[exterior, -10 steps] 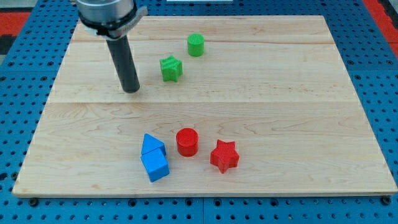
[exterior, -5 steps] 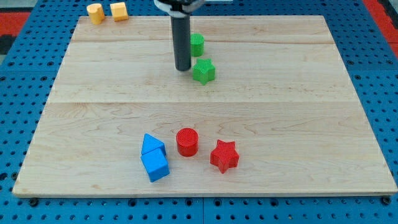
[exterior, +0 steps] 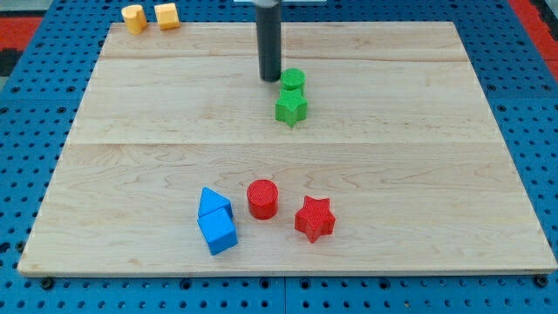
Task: Push the green blocks towards the center
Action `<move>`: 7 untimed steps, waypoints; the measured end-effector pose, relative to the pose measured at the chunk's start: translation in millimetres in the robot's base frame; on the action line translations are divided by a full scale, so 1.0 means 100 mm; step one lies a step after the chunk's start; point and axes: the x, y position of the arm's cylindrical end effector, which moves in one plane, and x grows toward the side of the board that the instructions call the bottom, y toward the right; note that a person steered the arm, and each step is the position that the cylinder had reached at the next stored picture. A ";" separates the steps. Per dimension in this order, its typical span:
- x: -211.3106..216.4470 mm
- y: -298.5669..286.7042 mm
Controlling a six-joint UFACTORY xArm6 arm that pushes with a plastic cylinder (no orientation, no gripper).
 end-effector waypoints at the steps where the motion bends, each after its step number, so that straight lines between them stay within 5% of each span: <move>1: -0.01 0.28; 2: 0.77 0.35; 3: 0.86 0.51; 4: 1.51 1.18; 5: 1.67 0.69; 7: 1.09 0.49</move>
